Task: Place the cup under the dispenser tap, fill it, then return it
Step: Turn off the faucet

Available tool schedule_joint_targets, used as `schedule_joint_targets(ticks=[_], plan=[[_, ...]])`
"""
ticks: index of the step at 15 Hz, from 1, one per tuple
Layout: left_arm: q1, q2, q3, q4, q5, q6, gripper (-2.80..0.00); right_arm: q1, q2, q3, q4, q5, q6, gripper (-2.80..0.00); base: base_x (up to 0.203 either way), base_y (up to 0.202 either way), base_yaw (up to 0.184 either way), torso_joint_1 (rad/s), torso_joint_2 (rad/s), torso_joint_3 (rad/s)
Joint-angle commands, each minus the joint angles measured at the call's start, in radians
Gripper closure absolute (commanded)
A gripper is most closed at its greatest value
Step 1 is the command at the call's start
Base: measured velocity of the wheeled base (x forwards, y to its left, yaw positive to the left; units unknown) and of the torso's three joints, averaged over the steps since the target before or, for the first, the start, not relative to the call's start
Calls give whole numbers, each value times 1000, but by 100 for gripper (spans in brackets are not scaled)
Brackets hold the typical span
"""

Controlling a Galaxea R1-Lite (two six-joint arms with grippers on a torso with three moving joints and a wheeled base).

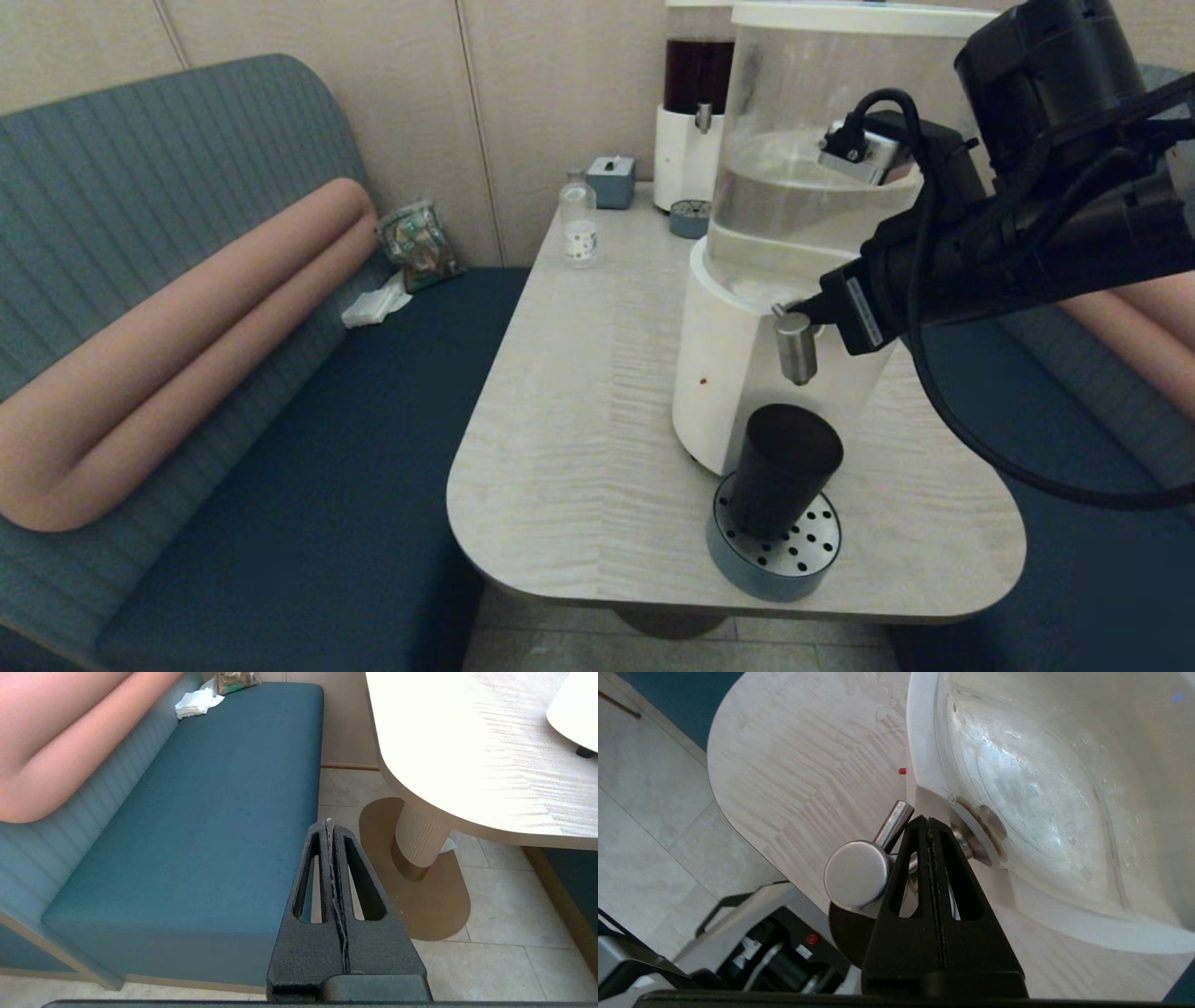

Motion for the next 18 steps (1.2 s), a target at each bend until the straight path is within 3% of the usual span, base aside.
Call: schedule_joint_targets(ticks=[1, 18], plan=[[0, 1, 0, 0, 0, -1, 0, 2, 3, -1, 2, 3, -8, 0, 0, 0, 0, 0, 0, 0], [0, 1, 0, 0, 0, -1, 0, 11, -7, -2, -67, 42, 1, 0, 0, 0, 0, 0, 0, 0]])
